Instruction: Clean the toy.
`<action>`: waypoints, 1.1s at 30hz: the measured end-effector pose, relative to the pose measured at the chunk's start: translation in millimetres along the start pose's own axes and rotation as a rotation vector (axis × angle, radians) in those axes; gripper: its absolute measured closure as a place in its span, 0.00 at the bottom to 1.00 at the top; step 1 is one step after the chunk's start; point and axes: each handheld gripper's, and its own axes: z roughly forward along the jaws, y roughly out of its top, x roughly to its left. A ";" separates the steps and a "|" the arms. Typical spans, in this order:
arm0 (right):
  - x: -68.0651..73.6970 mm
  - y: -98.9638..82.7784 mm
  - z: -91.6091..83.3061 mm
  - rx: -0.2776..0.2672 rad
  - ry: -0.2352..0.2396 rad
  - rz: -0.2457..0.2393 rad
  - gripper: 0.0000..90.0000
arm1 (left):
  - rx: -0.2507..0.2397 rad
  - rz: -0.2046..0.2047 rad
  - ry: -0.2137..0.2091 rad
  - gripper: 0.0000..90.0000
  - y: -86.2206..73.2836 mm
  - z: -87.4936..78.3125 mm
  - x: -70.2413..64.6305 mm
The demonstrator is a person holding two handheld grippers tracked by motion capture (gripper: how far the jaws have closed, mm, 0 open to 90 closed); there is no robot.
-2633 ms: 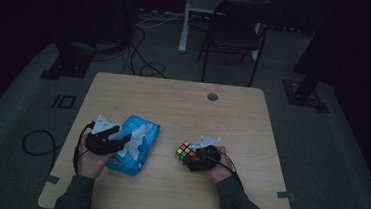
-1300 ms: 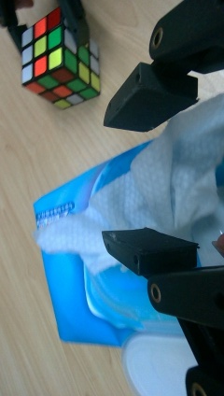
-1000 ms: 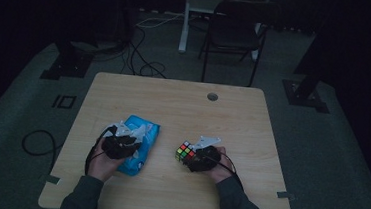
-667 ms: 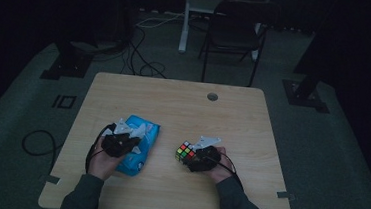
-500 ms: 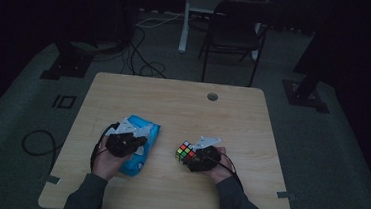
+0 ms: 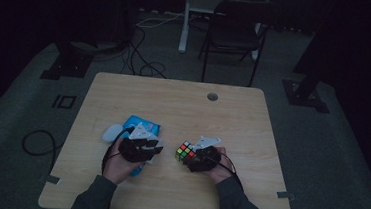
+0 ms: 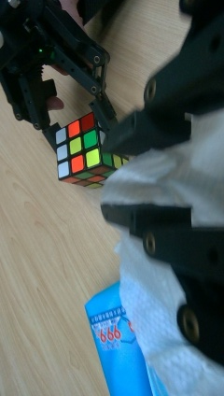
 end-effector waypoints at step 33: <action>-0.5 0.0 0.0 0.000 0.004 -0.003 0.38 | 0.105 -0.081 0.226 0.72 -33.1 5.0 43.7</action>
